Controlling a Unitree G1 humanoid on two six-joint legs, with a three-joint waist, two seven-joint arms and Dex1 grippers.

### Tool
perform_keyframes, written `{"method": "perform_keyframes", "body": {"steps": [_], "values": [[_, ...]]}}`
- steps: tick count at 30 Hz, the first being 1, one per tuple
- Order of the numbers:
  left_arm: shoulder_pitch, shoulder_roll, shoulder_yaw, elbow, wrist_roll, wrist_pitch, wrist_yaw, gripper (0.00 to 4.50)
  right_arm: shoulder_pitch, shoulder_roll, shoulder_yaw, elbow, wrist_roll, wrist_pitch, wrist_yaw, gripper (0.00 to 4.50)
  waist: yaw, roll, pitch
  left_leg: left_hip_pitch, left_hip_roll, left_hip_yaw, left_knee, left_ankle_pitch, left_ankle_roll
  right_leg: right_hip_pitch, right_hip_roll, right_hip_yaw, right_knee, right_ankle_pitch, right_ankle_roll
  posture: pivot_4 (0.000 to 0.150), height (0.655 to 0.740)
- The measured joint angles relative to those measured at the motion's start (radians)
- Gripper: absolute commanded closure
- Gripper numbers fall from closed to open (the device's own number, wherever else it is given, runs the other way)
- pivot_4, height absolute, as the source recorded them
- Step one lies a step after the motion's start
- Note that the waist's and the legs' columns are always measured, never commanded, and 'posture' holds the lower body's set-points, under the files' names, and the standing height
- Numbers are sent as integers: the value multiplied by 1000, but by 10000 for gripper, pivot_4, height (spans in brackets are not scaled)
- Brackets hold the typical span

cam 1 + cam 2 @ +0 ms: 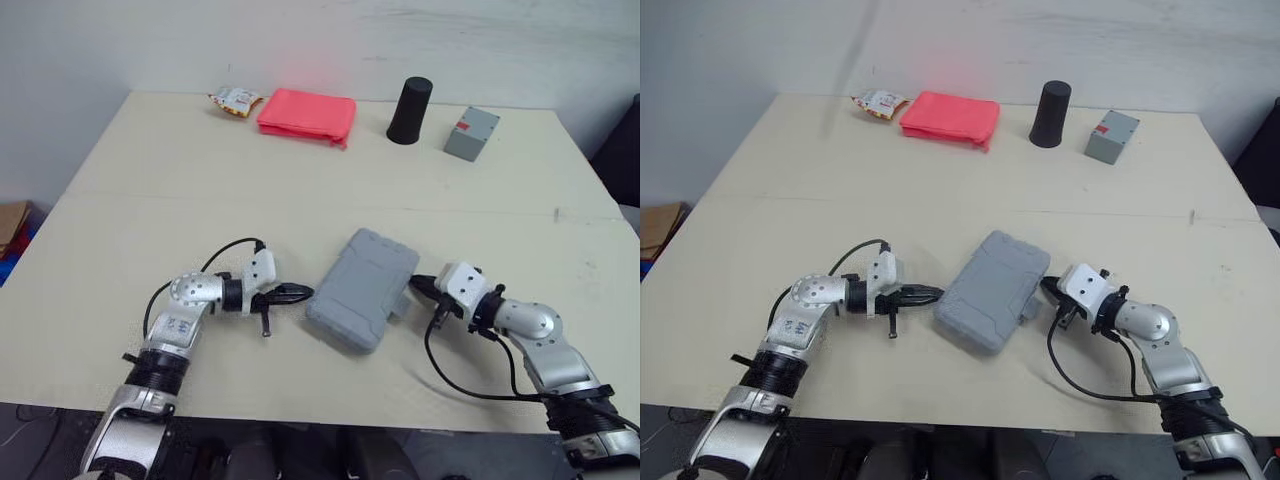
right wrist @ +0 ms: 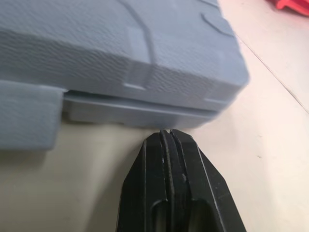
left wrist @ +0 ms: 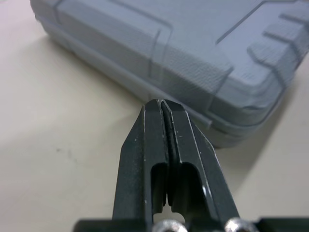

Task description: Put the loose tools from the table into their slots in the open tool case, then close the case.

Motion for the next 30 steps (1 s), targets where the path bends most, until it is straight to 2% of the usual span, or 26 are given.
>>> {"method": "perform_keyframes", "body": {"steps": [2, 6, 9, 13, 19, 25, 30], "values": [[-7, 19, 29, 6, -22, 20, 1, 44766, 53, -18, -39, -26, 11, 2, 1, 45000, 0, 0, 0, 0, 0, 0, -1, 0, 0, 0, 0, 0, 0, 0, 0, 1500, 7400], [-102, 63, 118, -34, -215, 238, -83, 44766, 247, -79, -160, -200, 106, 99, 34, 45000, 3, 2, 1, -2, 0, -1, -2, 0, 0, 0, 0, -1, -2, 0, 0, 1500, 7400], [-206, 18, 73, -82, -233, 273, -109, 44766, 355, -79, -203, -362, 184, 202, 39, 45000, 10, 2, 1, 0, -2, -2, -2, 0, 0, 2, 0, -1, -2, 0, 1, 1500, 7400], [-294, -103, -77, -85, -169, 240, -112, 44766, 420, -51, -214, -541, 240, 319, 12, 45000, 5, 2, 1, 0, -3, -1, -2, 0, 0, 2, 0, 1, -3, 1, 2, 1500, 7400], [-359, -223, -264, 188, 71, 55, -25, 44766, 382, 6, -151, -581, 216, 410, -51, 45000, -4, 2, 1, 0, -3, -1, -3, 0, 0, 0, 0, 3, -4, 0, 2, 1500, 7400], [-406, -246, -312, 288, 187, -94, 70, 44766, 332, 46, -96, -592, 178, 439, -78, 45000, 0, 2, -1, 2, -3, -2, -4, 0, 1, 3, -1, 2, -5, 0, 2, 1500, 7400], [-386, -268, -320, 289, 227, -100, 124, 44766, 316, 78, -52, -577, 141, 439, -87, 45000, 4, -1, -10, 5, -3, -2, -4, -1, 2, 7, -1, 1, -6, 0, 1, 1500, 7400]]}}
